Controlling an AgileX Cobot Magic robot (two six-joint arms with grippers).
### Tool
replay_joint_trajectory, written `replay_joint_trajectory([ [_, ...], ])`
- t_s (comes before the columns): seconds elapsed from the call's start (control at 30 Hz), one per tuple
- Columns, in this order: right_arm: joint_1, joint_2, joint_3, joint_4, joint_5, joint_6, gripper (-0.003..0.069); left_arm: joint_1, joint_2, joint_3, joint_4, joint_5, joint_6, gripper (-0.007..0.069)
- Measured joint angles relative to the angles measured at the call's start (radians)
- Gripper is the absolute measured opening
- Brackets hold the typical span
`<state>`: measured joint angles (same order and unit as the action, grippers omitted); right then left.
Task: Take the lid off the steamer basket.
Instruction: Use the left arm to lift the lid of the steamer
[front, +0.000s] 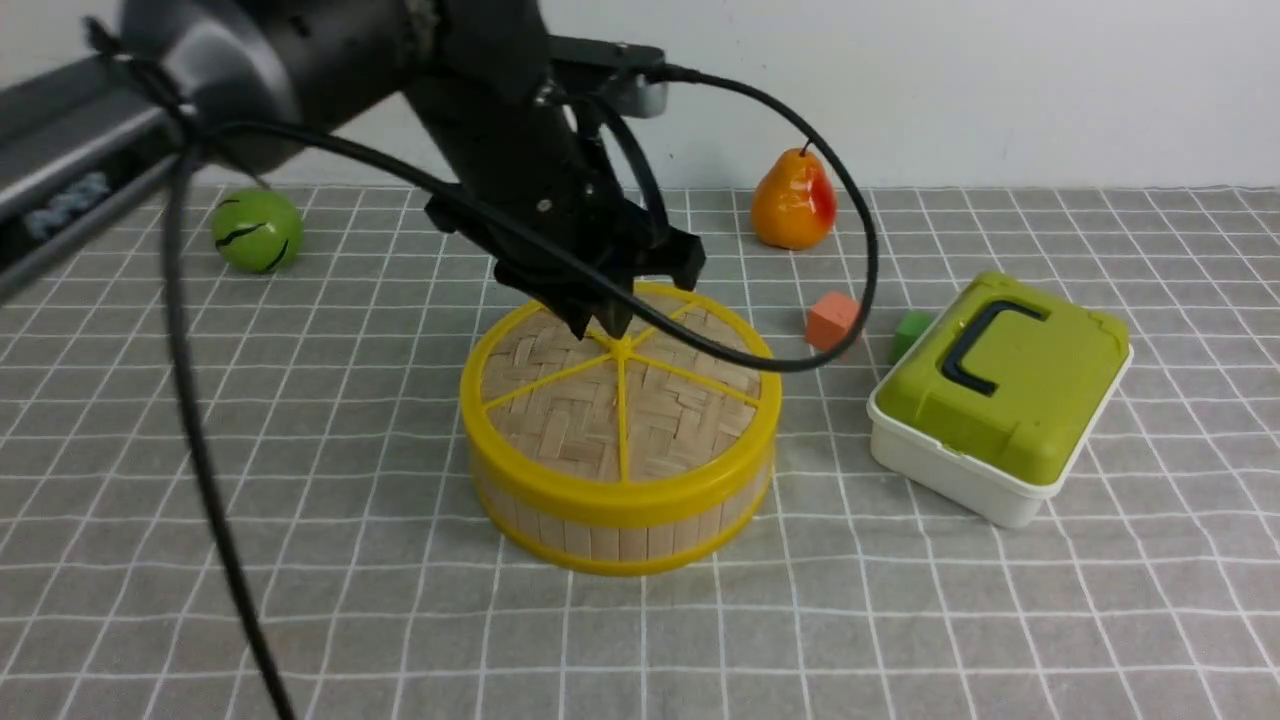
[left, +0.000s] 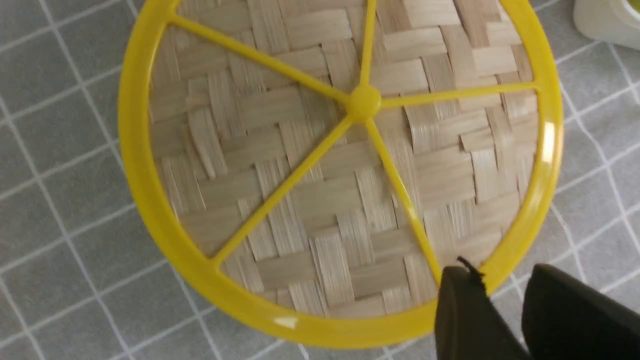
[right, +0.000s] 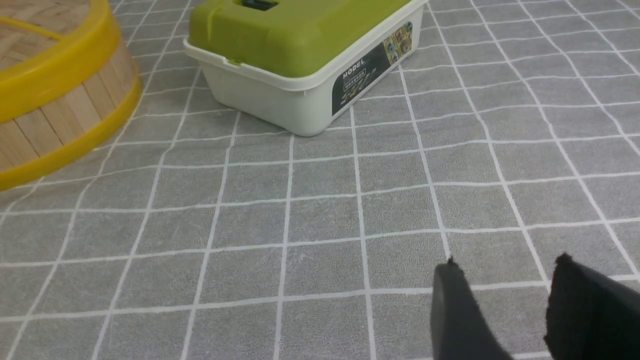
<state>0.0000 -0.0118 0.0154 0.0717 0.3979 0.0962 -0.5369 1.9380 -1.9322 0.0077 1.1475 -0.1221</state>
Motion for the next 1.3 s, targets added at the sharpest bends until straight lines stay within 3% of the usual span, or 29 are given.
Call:
replay_joint_trajectory([
  [0.1, 0.0, 0.0, 0.0, 0.0, 0.0, 0.0, 0.0241, -0.036, 0.104, -0.113, 0.11, 0.024, -0.01, 0.037],
  [0.3, 0.0, 0.0, 0.0, 0.0, 0.0, 0.0, 0.0241, -0.05, 0.208, -0.156, 0.166, -0.009, -0.013, 0.043],
  [0.57, 0.0, 0.0, 0.0, 0.0, 0.0, 0.0, 0.0241, -0.052, 0.261, -0.158, 0.219, -0.089, -0.014, 0.0412],
  [0.77, 0.0, 0.0, 0.0, 0.0, 0.0, 0.0, 0.0241, -0.052, 0.271, -0.16, 0.233, -0.098, -0.052, 0.0353],
  [1.1, 0.0, 0.0, 0.0, 0.0, 0.0, 0.0, 0.0241, -0.053, 0.275, -0.217, 0.289, -0.017, -0.193, 0.0316],
  [1.3, 0.0, 0.0, 0.0, 0.0, 0.0, 0.0, 0.0241, -0.053, 0.275, -0.229, 0.285, 0.006, -0.208, 0.0316],
])
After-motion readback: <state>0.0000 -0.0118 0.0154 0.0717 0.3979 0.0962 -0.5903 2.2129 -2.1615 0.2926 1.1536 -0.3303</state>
